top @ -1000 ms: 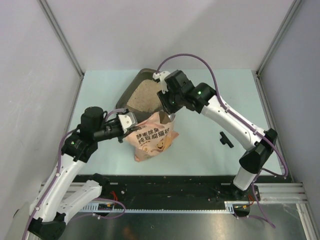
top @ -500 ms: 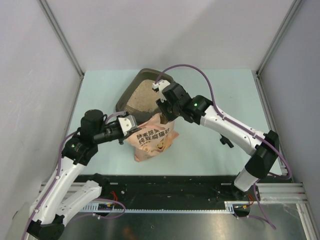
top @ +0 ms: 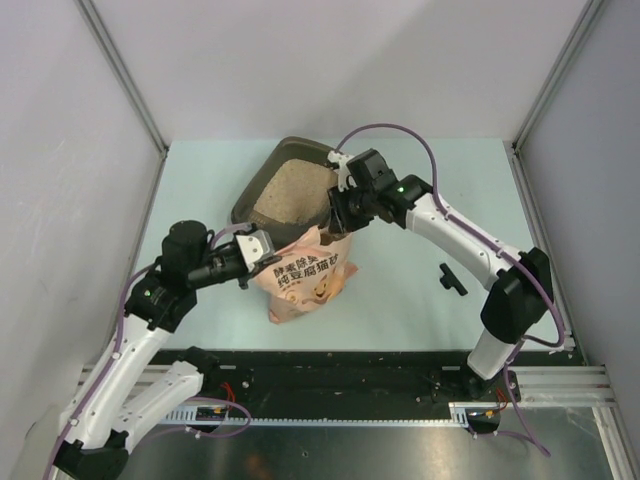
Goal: Fill the litter box with clean litter
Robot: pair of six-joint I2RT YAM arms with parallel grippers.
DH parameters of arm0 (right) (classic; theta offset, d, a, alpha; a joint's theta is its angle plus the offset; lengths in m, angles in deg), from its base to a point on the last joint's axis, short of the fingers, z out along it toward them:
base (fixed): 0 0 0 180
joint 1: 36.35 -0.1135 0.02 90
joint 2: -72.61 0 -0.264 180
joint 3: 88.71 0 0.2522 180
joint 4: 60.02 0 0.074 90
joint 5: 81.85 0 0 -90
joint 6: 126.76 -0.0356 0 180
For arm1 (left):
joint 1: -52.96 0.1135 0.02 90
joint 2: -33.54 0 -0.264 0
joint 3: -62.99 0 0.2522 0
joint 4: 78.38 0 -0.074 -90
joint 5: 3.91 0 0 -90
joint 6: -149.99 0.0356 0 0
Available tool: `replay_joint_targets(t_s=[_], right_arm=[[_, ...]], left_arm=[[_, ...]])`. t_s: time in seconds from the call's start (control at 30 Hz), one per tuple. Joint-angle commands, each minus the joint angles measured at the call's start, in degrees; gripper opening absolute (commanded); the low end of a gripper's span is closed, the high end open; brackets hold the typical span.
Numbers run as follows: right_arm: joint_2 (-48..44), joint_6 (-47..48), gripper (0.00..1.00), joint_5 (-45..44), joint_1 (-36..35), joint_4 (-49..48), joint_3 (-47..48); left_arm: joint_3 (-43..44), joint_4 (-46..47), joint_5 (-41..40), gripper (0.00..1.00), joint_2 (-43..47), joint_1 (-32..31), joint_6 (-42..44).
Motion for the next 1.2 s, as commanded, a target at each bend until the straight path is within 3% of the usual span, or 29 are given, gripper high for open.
replay_joint_targets(t_s=[0.0, 0.27, 0.6, 0.7, 0.73, 0.83, 1.17], right_arm=[[3.1, -3.5, 0.0, 12.9, 2.8, 3.4, -0.6], [4.8, -2.8, 0.0, 30.5, 8.4, 2.2, 5.1], [5.8, -6.9, 0.0, 39.8, 16.9, 2.1, 7.9], [5.8, -6.9, 0.0, 41.5, 18.3, 1.7, 6.9], [5.9, -6.9, 0.0, 42.6, 18.4, 1.7, 6.6], [6.9, -7.3, 0.0, 45.6, 19.4, 1.8, 6.8], [9.5, -11.6, 0.0, 49.9, 22.4, -0.3, 6.2]], left_arm=[[0.6, 5.4, 3.3, 0.0, 0.6, -0.8, -1.3], [1.4, 5.3, 1.1, 0.0, -1.1, -0.8, 0.2], [2.3, 3.6, 0.3, 0.01, -3.3, -0.8, 0.6], [2.9, 2.9, 0.2, 0.15, -4.1, -0.8, 0.6], [3.3, 2.6, 0.7, 0.29, -4.4, -0.8, 0.2], [4.4, 2.0, 2.4, 0.47, -6.2, -0.9, -0.8], [6.4, 2.1, 1.9, 0.52, -11.4, -1.6, -1.7]])
